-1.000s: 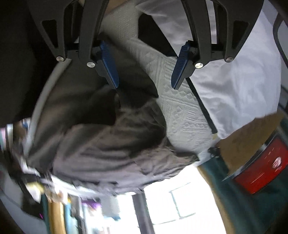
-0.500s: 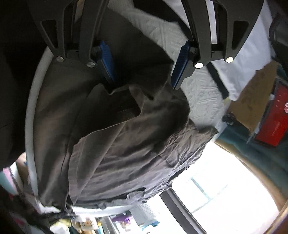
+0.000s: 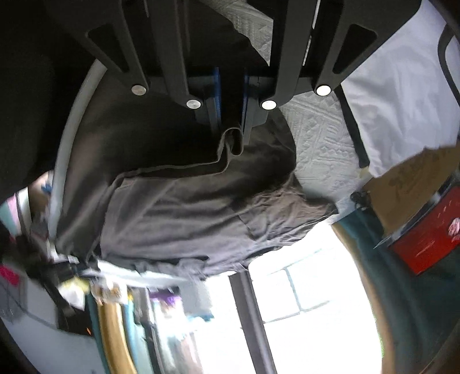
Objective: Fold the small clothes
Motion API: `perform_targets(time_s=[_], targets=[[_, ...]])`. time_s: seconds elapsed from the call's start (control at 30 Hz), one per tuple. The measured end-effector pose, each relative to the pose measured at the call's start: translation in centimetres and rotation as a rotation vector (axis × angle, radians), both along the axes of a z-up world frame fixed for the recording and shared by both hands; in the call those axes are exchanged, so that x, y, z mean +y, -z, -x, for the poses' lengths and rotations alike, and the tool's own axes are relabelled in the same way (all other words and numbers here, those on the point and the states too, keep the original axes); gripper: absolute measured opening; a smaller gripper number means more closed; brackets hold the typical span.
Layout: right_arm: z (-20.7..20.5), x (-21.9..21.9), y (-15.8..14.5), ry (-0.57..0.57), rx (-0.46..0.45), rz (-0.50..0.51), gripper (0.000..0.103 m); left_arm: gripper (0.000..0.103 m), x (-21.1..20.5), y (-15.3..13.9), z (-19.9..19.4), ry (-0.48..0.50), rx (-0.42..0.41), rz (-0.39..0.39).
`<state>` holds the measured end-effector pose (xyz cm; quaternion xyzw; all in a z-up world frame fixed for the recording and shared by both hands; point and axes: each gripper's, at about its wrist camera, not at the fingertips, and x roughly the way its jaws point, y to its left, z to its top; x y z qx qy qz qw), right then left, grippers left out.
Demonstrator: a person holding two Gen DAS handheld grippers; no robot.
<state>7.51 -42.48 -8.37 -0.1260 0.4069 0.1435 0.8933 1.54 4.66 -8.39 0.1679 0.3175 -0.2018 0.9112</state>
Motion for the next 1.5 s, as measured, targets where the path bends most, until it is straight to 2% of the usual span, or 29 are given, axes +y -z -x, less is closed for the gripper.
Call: perform_targets(time_s=[0.03, 0.07, 0.23, 0.37, 0.43, 0.47, 0.57, 0.6, 0.7, 0.93, 0.97, 1.0, 1.27, 1.5], targets=[[0.0, -0.1, 0.0, 0.003, -0.001, 0.002, 0.081, 0.009, 0.3, -0.1, 0.0, -0.015, -0.001, 0.028], [0.0, -0.1, 0.0, 0.003, -0.006, 0.002, 0.085, 0.009, 0.6, -0.1, 0.0, -0.037, -0.006, 0.055], [-0.2, 0.3, 0.2, -0.014, 0.001, 0.023, 0.085, 0.009, 1.1, -0.2, 0.0, -0.113, -0.027, 0.149], [-1.8, 0.0, 0.5, 0.003, 0.033, -0.041, 0.084, 0.009, 0.8, -0.2, 0.1, -0.144, -0.043, 0.174], [-2.3, 0.1, 0.8, -0.015, 0.061, -0.071, 0.069, 0.009, 0.8, -0.3, 0.2, -0.158, -0.047, 0.197], [-2.4, 0.3, 1.0, -0.027, 0.075, -0.076, 0.053, 0.009, 0.8, -0.4, 0.3, -0.167, -0.052, 0.205], [-2.1, 1.1, 1.0, -0.059, 0.076, -0.072, 0.034, 0.009, 0.9, -0.9, 0.7, -0.185, -0.069, 0.231], [-1.8, 1.4, 0.9, -0.065, 0.067, -0.055, 0.031, 0.009, 1.0, -1.1, 0.9, -0.187, -0.075, 0.235], [-0.9, 2.0, 0.3, -0.058, 0.031, -0.013, 0.029, 0.008, 1.0, -1.8, 1.5, -0.192, -0.104, 0.232], [0.7, 1.5, -1.3, -0.020, -0.010, -0.051, 0.028, 0.008, 1.3, -2.7, 2.8, -0.207, -0.149, 0.262], [1.0, 1.5, -1.4, -0.020, -0.019, -0.054, 0.016, 0.008, 1.3, -2.7, 2.9, -0.208, -0.151, 0.267], [1.2, 1.6, -1.6, -0.018, -0.026, -0.058, 0.008, 0.008, 1.2, -2.8, 3.0, -0.207, -0.154, 0.269], [2.2, 2.2, -3.4, -0.016, -0.079, -0.056, 0.007, 0.008, 1.0, -5.2, 3.6, -0.221, -0.239, 0.286], [3.2, 1.5, -7.1, 0.018, -0.192, -0.081, 0.007, 0.008, 1.4, -6.9, 4.1, -0.251, -0.307, 0.304]])
